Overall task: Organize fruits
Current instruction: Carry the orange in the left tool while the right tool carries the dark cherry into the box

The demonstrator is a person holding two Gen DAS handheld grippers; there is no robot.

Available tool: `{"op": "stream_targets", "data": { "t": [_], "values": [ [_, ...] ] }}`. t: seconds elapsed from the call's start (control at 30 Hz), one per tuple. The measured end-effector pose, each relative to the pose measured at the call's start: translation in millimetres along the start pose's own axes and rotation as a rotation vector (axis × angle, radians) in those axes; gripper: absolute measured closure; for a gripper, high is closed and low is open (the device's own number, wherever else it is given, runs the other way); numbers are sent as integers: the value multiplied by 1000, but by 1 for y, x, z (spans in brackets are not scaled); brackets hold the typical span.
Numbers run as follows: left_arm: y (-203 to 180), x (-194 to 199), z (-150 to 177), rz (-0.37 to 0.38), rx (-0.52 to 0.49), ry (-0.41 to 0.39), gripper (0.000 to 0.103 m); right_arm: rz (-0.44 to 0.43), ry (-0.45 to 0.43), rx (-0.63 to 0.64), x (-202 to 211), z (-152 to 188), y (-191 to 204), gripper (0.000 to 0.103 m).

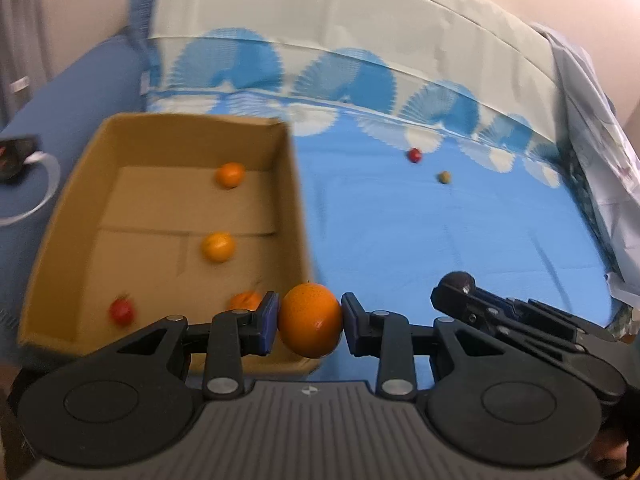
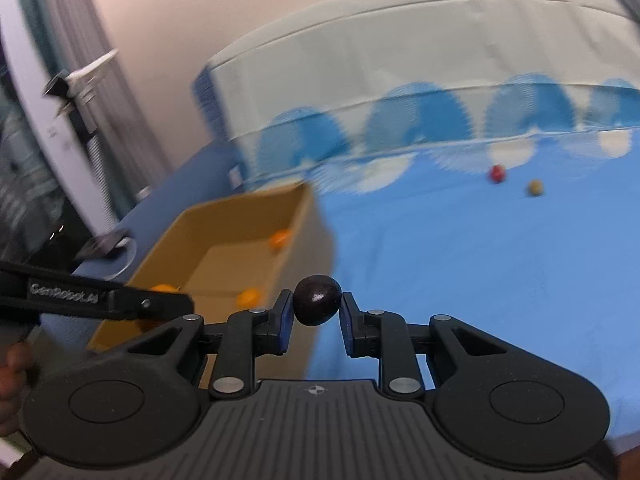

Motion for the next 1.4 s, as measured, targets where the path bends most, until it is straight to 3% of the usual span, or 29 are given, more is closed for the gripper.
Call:
{"op": "stream_targets", "data": {
  "t": [0.2, 0.5, 1.4],
  "values": [
    [54, 32, 29, -46, 75, -19, 66, -37, 58, 41, 7, 18, 54, 77],
    [84, 55, 43, -37, 135, -54, 66, -26, 69, 96, 14, 22, 89, 77],
    [110, 53, 35, -42, 208, -71, 66, 0, 86, 170, 3, 21, 107, 77]
  ]
}}
Point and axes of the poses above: each gripper's, at about its wrist camera, not at the fingertips, and x roughly against the way its jaws point, y to its left, z to its underside, the point moved 6 cm from there along -x, roughly the way its jaws point, and after that the axes turned 3 degrees about x, right-handed, at the moved point
